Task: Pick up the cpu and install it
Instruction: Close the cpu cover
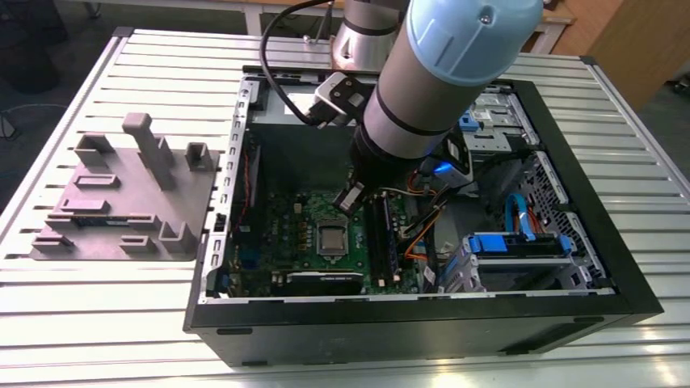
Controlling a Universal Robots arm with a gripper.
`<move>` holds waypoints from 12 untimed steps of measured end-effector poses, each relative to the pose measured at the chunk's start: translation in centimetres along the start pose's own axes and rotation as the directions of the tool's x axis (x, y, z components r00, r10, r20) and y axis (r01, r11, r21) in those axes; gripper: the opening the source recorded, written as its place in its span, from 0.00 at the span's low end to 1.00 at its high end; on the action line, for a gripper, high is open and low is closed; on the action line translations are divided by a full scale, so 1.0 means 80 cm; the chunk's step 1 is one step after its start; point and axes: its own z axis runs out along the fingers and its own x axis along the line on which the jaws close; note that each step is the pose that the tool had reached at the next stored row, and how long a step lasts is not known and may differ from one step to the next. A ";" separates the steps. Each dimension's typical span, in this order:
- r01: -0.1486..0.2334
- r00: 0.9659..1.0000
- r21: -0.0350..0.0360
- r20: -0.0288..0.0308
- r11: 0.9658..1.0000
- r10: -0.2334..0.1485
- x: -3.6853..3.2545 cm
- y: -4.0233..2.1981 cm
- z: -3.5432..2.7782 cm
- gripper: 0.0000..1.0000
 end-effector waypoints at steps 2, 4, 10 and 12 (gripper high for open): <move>0.000 1.000 0.000 0.000 1.000 0.000 0.0000 0.0000 0.0000 0.10; 0.000 1.000 0.000 0.000 1.000 0.000 0.0009 0.0011 0.0002 0.10; 0.000 1.000 0.000 0.000 1.000 0.000 0.0111 0.0064 0.0008 0.10; 0.000 1.000 0.000 0.000 1.000 0.000 0.0121 0.0077 0.0011 0.10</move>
